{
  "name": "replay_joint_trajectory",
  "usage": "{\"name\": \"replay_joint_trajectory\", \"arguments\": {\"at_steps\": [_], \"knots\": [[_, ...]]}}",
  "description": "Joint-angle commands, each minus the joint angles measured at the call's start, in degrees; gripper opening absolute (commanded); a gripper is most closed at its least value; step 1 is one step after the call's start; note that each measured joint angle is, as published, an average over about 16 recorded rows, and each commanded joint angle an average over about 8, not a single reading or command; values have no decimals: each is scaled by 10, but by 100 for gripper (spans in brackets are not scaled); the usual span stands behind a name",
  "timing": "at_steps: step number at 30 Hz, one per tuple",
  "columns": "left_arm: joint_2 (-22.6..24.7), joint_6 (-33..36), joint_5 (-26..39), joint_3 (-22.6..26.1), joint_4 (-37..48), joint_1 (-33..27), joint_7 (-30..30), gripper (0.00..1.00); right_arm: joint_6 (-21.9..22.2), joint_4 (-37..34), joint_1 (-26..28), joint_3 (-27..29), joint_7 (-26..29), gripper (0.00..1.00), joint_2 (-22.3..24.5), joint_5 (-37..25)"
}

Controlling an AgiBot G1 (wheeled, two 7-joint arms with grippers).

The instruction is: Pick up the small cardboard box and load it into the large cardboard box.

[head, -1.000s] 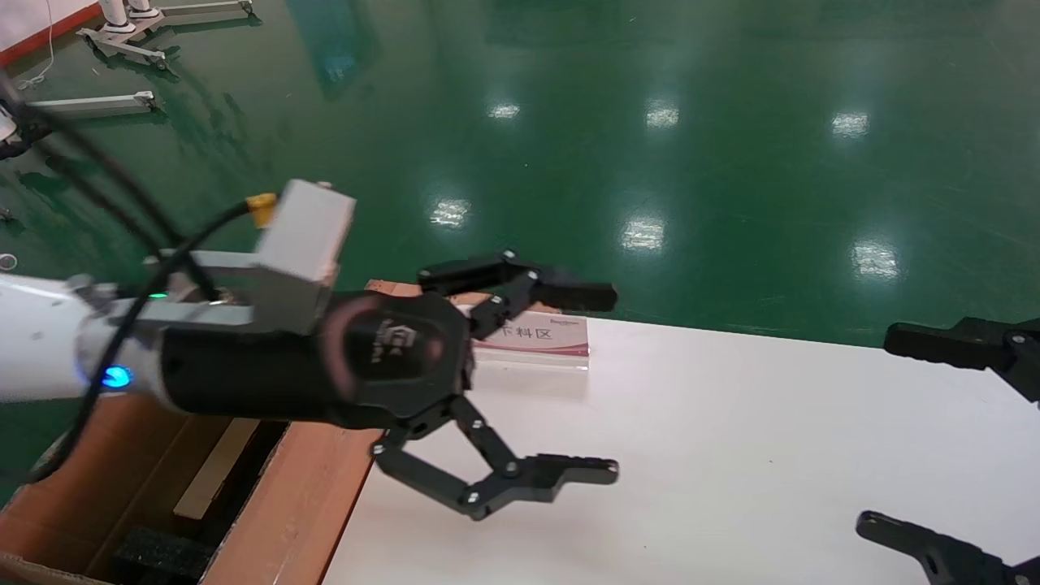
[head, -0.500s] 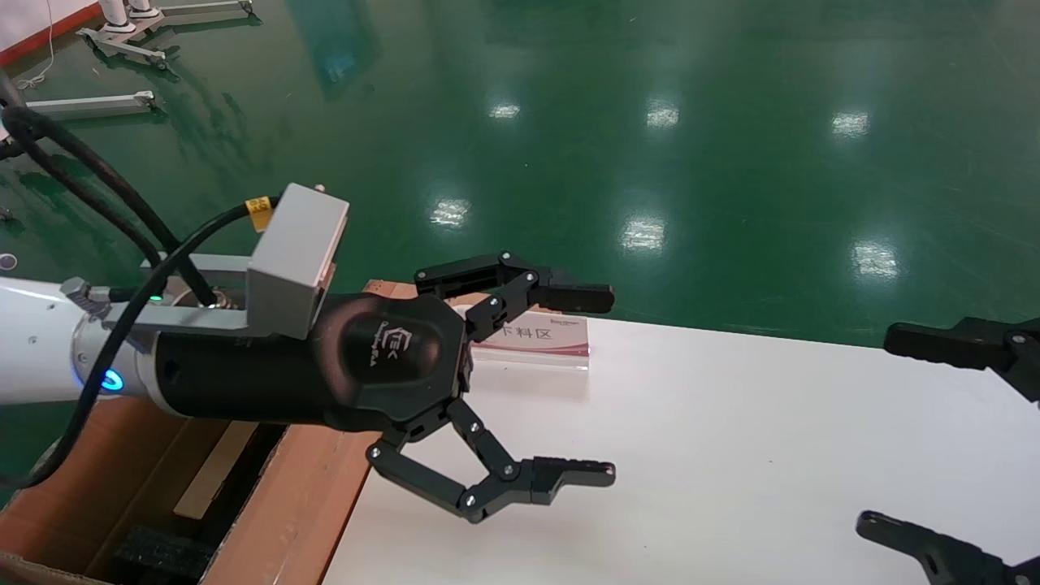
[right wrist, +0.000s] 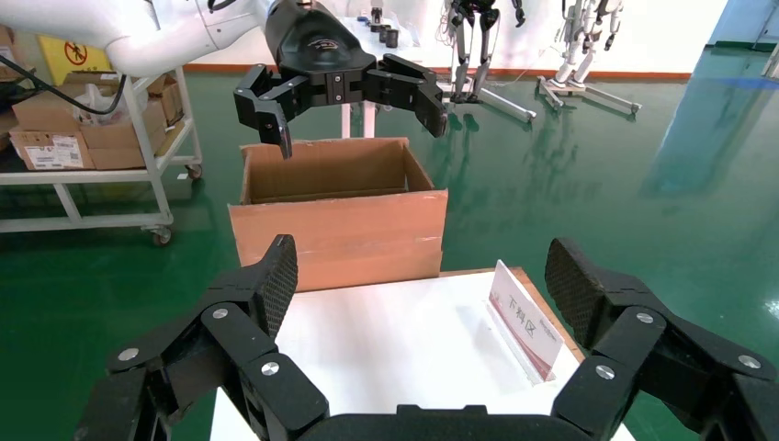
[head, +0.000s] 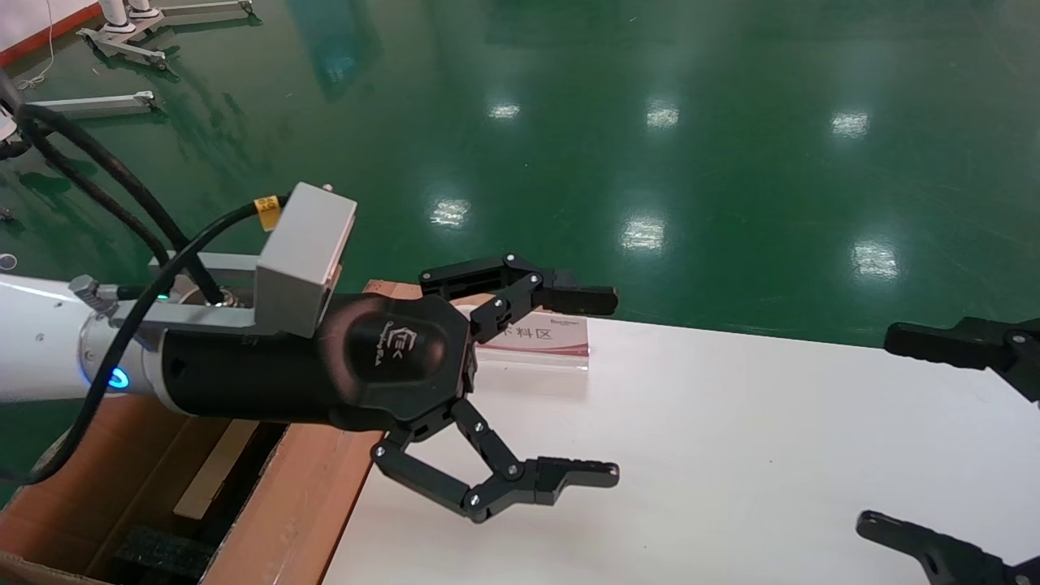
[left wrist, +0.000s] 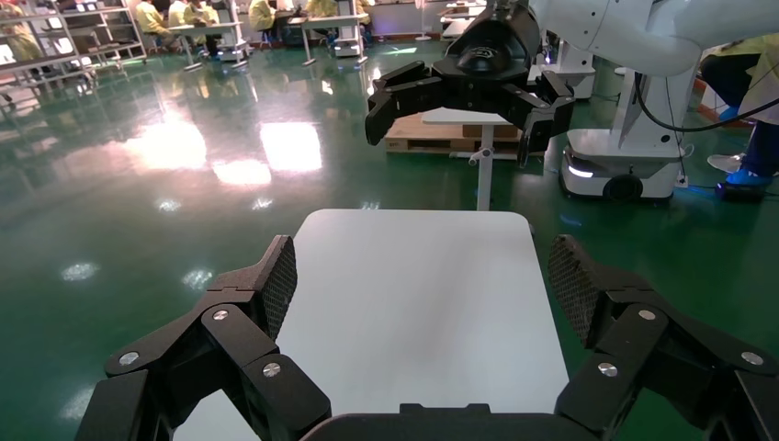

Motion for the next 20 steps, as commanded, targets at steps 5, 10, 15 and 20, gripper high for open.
{"name": "replay_joint_trajectory", "arguments": {"at_steps": [5,10,15,20], "knots": [[0,0,0,3,1,-2,0,100,0,0,0,0,0,100,0,0],[0,-1,0,4,1,-3,0,100,0,0,0,0,0,100,0,0],[1,-1,-1,5,1,-3,-1,100,0,0,0,0,0,100,0,0],[1,-1,-1,6,2,-3,-1,100,0,0,0,0,0,100,0,0]]}}
